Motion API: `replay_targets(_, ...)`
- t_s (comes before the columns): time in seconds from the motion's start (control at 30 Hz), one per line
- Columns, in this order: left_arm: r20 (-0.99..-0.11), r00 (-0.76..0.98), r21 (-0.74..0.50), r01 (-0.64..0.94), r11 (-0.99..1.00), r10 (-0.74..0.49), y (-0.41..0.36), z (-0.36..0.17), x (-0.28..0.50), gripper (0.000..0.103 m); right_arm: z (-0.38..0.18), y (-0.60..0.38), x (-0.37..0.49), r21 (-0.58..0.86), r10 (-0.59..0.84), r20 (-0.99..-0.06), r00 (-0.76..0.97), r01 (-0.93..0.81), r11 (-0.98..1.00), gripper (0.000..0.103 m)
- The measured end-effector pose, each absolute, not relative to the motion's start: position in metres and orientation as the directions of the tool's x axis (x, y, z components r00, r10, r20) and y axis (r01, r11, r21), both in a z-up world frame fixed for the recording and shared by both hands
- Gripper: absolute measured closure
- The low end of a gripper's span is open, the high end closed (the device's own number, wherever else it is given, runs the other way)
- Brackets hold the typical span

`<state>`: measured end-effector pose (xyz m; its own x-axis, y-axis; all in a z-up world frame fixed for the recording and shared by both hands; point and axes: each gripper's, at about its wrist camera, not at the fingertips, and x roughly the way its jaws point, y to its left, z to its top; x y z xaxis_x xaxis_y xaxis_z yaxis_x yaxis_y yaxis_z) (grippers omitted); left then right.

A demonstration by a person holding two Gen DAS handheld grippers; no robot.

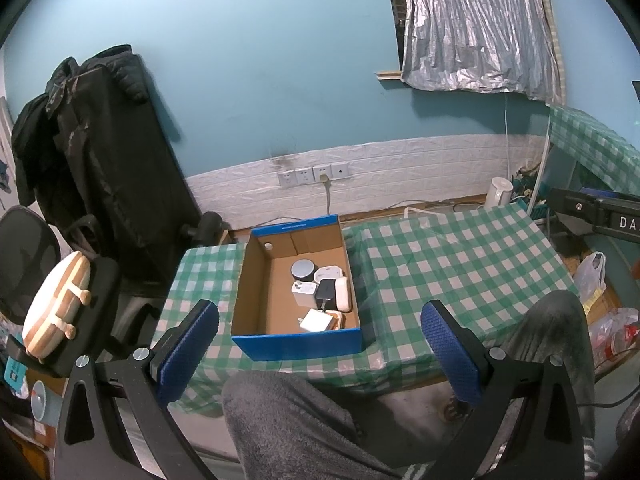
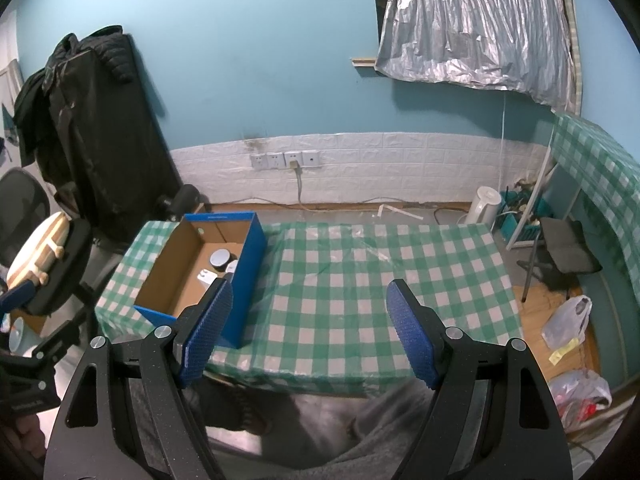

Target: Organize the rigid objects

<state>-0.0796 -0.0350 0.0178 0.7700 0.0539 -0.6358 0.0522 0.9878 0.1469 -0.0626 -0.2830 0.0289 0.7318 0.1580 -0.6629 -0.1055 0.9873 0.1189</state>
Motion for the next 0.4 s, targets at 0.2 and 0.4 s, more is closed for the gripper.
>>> replay_targets(0.2, -0.635, 0.771, 0.151, 0.058, 0.987, 0.052, -0.0378, 0.0164, -0.0818, 0.001, 0.0271, -0.2818, -0.0633, 0.120, 0.158, -0.666, 0.729, -0.104, 0.987, 0.024)
replay_targets(0.4, -0.633, 0.773, 0.156, 0.060, 0.986, 0.053, -0.0362, 0.0179, -0.0773, 0.001, 0.0263, -0.2806, -0.0632, 0.120, 0.156, -0.669, 0.727, -0.102, 0.988, 0.024)
